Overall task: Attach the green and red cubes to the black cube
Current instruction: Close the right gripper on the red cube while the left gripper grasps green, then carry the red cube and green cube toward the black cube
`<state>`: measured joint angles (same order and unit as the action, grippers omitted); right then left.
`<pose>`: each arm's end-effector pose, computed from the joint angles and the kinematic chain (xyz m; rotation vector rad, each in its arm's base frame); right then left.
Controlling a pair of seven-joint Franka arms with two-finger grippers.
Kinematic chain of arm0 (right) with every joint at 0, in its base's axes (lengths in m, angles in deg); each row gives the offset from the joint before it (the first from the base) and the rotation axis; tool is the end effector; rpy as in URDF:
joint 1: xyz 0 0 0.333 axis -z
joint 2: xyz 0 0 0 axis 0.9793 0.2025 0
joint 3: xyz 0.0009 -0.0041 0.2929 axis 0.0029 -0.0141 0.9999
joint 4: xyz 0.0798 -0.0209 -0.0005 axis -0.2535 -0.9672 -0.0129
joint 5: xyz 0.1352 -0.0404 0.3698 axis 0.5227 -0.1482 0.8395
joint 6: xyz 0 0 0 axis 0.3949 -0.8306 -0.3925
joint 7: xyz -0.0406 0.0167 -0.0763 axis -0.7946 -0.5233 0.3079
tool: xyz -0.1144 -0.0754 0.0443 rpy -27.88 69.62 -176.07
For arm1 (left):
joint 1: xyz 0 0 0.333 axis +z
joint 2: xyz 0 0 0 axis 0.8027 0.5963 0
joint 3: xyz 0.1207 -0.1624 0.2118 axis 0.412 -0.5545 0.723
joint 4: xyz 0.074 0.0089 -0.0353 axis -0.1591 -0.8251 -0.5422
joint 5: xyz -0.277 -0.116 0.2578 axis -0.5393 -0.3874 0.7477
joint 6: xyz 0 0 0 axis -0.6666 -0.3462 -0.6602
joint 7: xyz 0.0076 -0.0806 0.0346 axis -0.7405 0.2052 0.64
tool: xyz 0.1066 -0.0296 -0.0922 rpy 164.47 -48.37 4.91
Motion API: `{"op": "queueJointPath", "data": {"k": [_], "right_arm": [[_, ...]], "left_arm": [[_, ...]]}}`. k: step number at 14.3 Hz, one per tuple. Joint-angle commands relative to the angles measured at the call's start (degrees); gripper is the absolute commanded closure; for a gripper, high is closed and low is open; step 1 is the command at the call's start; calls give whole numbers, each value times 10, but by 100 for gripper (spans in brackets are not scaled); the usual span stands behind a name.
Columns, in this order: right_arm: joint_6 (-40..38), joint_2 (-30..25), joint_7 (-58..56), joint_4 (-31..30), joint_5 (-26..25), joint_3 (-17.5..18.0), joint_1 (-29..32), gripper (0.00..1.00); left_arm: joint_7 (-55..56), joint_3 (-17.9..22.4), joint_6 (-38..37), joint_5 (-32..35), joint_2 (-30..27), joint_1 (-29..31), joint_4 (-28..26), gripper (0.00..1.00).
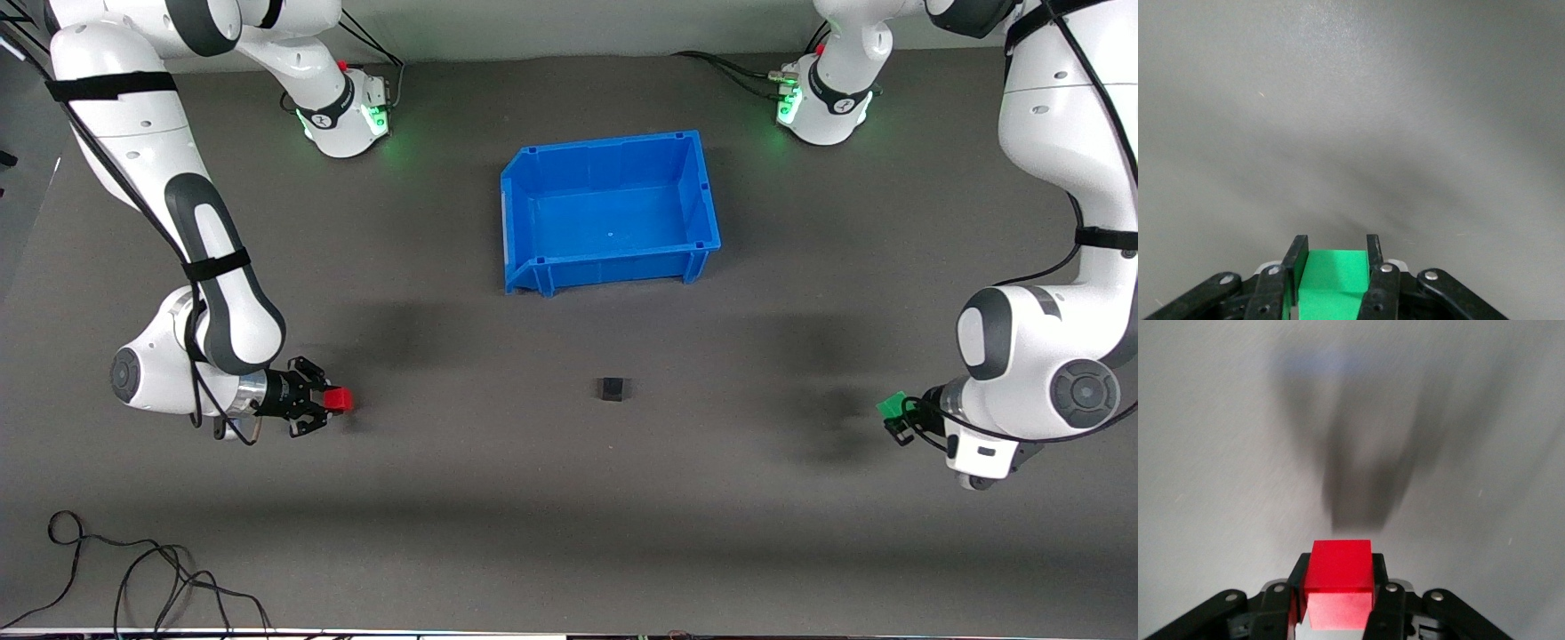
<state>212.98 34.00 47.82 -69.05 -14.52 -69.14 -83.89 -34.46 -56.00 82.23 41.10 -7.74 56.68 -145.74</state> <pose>0.6322 0.0323 0.1527 -2.1843 1.8994 0.4331 0.6822 -0.0076 0.2245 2.9481 1.0163 -0.1434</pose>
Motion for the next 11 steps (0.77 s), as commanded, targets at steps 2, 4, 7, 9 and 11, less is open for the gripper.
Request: {"op": "queueJointPath", "data": {"k": [2,4,7,9,11], "right_arm": [[-27,-15,100,36,11,1,-64,73],[-22,-12,156,59,12,1,-103,76],[-11,-3,250,93,15,1,-160,76],[30,6,298,97,20,1,-196,76],[75,19,344,98,20,1,-235,76]], "left_arm": [[134,2,-10,-17,-3,-15,15,100],[168,1,-13,-20,-4,-20,17,100],[293,1,-9,-20,-5,-33,29,100],[378,1,-9,-21,3,-57,30,100],[474,0,-1,-30,16,-82,29,100]]}}
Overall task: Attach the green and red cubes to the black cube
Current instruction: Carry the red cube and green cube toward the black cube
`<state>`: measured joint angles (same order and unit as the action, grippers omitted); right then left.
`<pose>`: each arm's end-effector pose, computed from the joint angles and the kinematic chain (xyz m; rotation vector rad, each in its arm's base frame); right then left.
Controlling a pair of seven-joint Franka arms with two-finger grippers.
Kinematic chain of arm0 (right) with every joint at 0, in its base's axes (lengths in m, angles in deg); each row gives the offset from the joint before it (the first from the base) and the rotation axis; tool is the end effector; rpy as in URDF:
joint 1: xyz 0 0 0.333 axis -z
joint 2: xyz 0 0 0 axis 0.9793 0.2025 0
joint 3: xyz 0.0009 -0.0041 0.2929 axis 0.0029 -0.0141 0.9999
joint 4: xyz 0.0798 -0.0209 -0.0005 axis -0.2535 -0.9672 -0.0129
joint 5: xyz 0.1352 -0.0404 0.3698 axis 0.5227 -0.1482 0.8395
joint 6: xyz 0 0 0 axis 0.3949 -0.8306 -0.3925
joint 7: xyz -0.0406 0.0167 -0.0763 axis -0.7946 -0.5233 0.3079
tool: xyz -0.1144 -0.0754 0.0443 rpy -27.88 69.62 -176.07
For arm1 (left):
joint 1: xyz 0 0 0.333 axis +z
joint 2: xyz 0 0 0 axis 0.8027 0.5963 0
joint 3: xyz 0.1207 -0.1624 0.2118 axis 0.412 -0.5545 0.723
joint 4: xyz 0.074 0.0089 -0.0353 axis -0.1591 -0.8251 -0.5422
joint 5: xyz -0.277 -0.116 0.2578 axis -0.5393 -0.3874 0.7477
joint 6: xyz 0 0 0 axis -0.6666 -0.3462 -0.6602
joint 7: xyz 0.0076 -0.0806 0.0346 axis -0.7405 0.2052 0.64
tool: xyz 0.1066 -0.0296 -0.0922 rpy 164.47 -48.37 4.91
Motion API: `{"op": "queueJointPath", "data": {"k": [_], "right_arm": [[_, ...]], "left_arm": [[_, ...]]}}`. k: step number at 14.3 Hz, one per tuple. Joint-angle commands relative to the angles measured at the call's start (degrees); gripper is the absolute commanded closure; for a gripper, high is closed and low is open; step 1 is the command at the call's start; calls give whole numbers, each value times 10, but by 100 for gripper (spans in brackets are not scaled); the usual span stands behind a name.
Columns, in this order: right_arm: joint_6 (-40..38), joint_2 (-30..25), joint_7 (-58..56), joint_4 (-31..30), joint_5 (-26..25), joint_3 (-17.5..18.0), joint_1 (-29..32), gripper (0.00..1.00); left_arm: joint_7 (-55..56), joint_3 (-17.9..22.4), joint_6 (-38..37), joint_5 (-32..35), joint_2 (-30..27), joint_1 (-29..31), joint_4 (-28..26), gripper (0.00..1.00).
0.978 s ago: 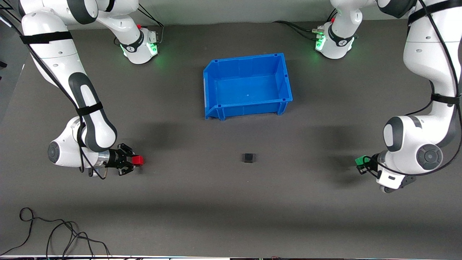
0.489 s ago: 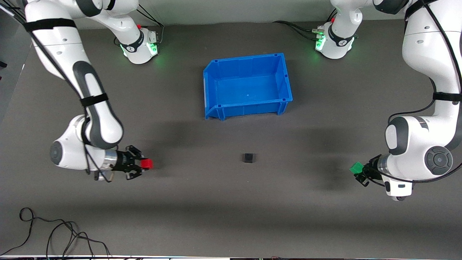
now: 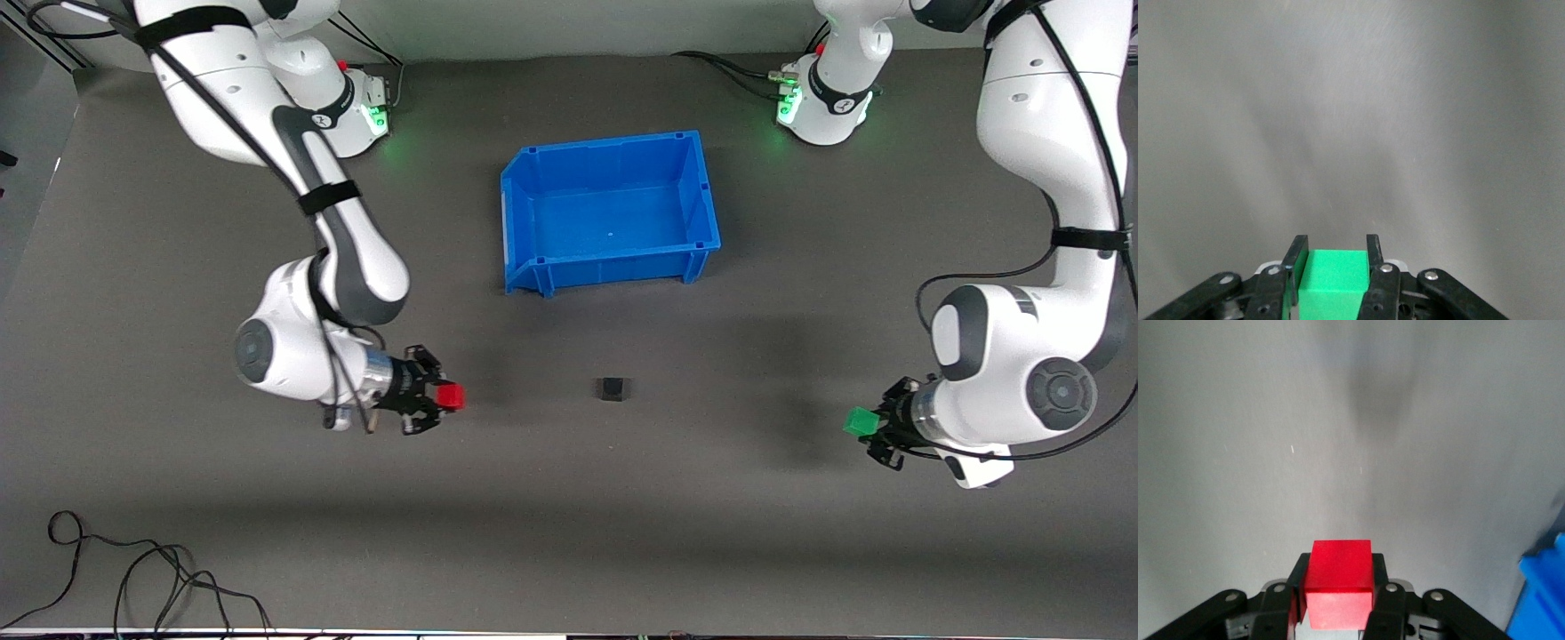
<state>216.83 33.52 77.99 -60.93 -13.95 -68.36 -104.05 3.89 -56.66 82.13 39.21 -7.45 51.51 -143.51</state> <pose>0.6339 0.2760 0.2235 -2.0114 2.0290 0.3930 0.6883 -0.0791 0.2389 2.5180 1.8189 -0.1430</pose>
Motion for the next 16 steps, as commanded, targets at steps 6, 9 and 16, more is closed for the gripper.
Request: {"op": "queueJointPath", "data": {"k": [6,9,16], "right_arm": [[125,85,158,49,13,-7,-117,76],[144,119,197,78,11,-7,-144,76],[176,162,206,98,10,-7,-168,76]], "left_arm": [[179,7,31,-68,42,-118,4,100],[251,7,80,-76,56,-148,4,100],[373,8,158,-70,99,-218,2,100]]}}
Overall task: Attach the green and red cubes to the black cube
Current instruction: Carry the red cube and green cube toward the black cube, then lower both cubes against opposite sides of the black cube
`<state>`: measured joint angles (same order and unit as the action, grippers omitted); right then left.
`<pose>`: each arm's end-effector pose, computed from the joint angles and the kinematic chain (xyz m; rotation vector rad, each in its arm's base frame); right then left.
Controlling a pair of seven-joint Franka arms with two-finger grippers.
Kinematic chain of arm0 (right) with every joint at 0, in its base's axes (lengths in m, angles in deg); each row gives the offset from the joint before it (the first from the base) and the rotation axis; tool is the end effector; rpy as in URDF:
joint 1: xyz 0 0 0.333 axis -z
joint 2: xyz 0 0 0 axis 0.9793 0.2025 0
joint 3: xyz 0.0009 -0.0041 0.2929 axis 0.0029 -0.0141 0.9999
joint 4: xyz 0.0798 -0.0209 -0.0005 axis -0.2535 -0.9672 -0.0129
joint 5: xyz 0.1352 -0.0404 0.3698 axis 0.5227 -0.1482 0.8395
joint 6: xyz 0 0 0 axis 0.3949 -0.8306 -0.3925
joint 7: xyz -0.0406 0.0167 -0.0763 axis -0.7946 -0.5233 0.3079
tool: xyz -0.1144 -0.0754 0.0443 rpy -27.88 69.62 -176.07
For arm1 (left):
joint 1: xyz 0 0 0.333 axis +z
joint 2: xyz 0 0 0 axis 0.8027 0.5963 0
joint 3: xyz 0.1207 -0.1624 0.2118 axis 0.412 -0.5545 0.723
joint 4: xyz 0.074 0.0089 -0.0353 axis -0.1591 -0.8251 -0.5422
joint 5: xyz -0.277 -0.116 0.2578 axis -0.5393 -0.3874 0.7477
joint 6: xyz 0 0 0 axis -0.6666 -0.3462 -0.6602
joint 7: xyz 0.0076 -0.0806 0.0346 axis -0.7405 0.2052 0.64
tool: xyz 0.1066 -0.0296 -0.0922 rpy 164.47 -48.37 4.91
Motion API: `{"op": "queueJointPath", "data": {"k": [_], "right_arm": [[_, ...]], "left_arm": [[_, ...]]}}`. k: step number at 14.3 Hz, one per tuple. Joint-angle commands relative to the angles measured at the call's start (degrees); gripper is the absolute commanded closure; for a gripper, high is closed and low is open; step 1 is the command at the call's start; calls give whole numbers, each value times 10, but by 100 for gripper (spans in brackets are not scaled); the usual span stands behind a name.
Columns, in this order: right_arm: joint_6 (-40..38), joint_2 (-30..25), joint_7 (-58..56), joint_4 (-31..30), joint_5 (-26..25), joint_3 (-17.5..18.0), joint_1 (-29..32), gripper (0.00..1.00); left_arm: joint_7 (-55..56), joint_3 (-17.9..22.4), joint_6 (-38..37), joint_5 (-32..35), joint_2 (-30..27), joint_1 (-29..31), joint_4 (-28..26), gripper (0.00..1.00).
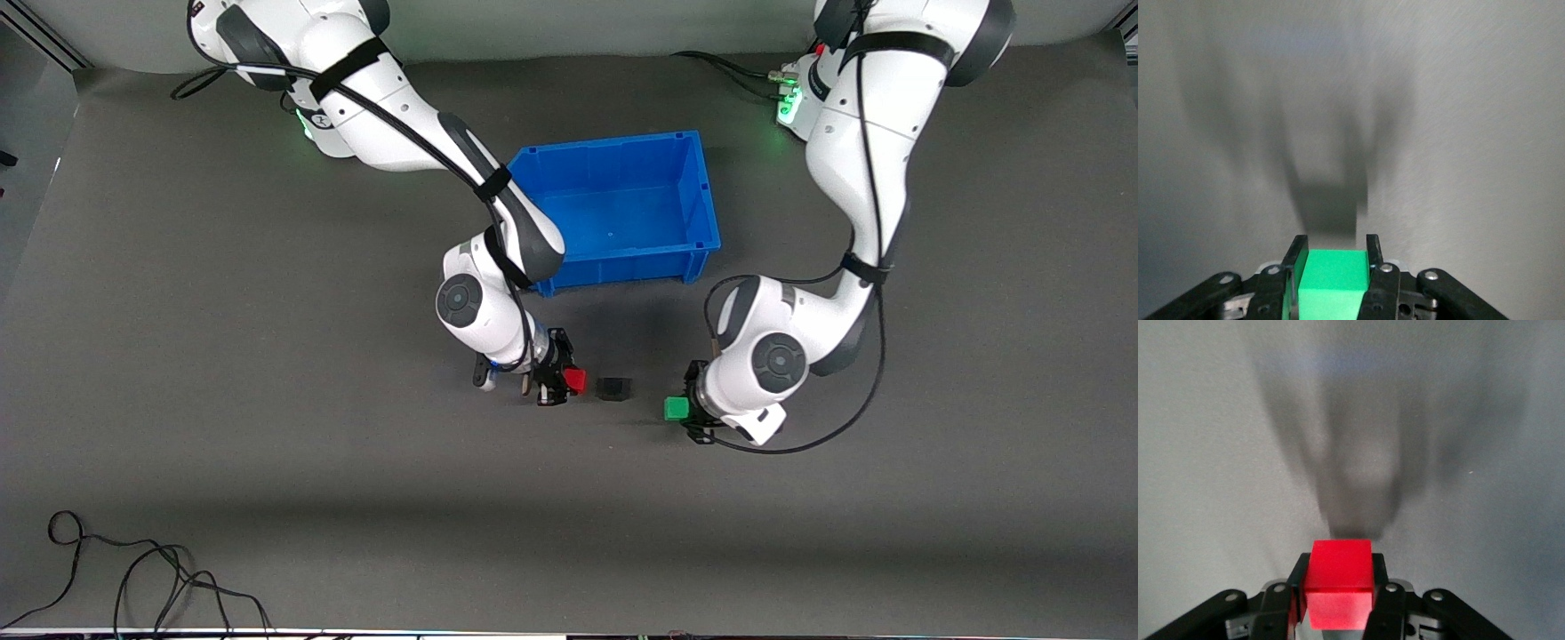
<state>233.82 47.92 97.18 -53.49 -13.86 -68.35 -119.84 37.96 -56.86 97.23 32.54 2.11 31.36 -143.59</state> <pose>0.5774 0.4423 0.1324 -1.8608 2.1199 0.2894 0.6294 -0.3226 0.1455 2.1185 2.1600 -0.2258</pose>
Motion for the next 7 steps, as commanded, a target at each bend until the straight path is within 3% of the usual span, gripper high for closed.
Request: {"op": "queueJointPath", "data": {"k": [1,7], "right_arm": [[10,21,18,28,10,-7,-10,76],[14,48,39,60,8,-7,-15,76]], "left_arm": [[42,11,14,-2,4,-20,3,100],[64,13,29,3,14,-43,1,100]]}}
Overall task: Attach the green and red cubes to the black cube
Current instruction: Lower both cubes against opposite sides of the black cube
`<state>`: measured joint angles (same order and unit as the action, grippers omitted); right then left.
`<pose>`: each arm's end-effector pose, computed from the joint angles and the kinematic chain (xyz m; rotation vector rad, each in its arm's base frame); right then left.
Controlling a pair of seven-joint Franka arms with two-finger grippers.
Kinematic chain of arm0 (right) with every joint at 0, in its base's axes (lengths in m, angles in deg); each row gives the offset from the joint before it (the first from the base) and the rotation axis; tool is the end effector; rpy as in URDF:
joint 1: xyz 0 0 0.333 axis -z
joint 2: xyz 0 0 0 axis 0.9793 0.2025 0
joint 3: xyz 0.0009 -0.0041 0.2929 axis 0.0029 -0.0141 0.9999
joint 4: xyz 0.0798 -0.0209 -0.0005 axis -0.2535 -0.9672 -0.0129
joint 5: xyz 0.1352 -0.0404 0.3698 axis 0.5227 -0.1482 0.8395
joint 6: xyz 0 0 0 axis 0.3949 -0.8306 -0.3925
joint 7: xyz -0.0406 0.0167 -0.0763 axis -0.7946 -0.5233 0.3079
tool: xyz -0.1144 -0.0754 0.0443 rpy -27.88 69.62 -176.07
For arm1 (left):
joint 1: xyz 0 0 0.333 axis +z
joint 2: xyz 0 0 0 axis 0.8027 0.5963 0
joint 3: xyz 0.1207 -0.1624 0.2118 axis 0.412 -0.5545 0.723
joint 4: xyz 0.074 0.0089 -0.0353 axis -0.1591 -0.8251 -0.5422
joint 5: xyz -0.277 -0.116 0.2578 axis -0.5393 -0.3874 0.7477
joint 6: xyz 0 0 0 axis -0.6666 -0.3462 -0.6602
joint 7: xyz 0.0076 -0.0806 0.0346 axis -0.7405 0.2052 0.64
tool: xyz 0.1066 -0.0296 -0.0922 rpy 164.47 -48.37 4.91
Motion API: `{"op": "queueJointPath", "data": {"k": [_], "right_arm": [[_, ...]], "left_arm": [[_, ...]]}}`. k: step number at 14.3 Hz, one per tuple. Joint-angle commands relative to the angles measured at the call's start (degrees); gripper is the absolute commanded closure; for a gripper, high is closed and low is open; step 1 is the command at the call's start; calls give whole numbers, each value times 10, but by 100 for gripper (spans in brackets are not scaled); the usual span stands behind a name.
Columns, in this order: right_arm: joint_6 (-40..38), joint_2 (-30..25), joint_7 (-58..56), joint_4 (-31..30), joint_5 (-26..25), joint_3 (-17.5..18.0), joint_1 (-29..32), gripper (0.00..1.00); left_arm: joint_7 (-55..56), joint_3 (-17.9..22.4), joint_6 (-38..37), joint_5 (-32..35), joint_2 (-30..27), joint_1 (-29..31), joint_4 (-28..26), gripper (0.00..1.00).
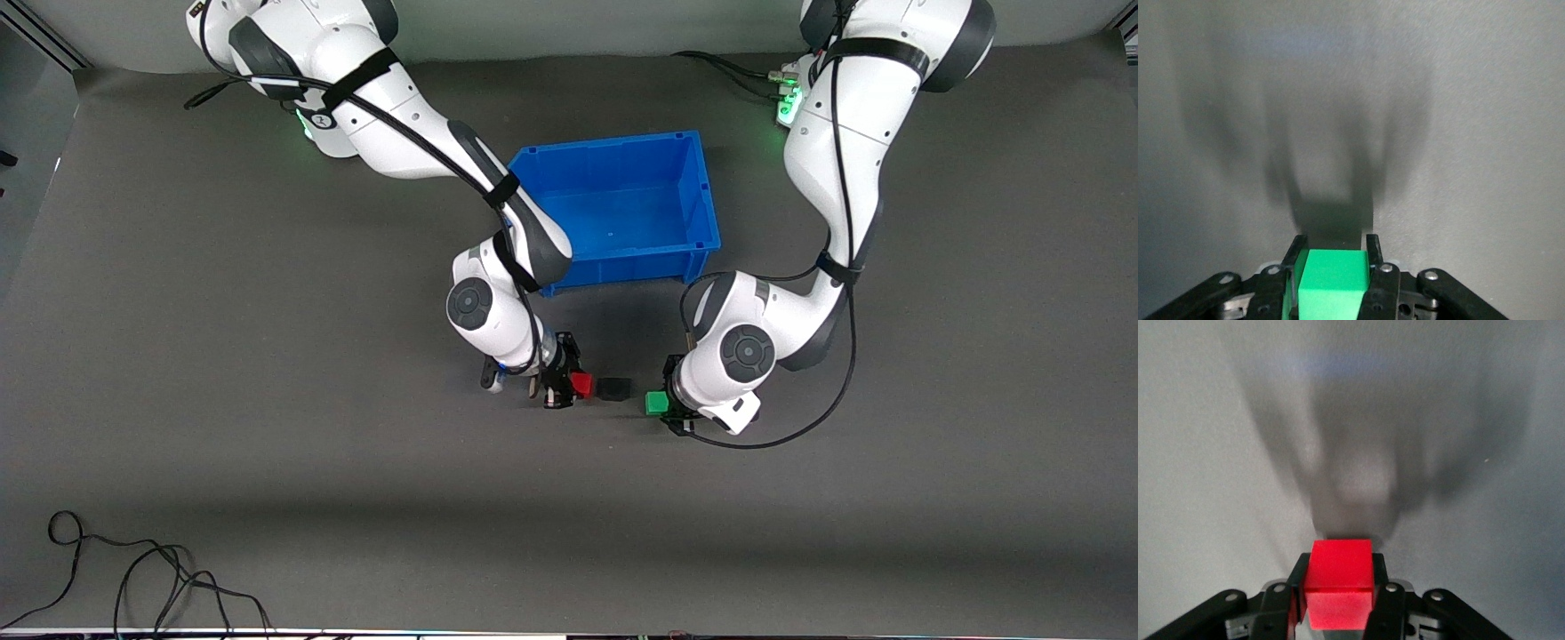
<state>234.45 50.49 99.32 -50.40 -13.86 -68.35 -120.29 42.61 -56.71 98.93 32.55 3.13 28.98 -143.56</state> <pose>0.5814 0.4531 0.1253 -1.8236 2.1340 0.2885 0.6174 -0.3468 0.1358 2.0680 2.2067 -0.2243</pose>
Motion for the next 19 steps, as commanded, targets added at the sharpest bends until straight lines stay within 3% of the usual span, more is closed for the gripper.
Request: {"op": "queueJointPath", "data": {"k": [1,19], "right_arm": [[8,23,17,31,7,-7,-11,76],[10,50,4,70,-11,-6,-24,75]], "left_arm": [[19,12,11,3,5,-24,0,100],[48,14,12,6,5,-47,0,100]]}}
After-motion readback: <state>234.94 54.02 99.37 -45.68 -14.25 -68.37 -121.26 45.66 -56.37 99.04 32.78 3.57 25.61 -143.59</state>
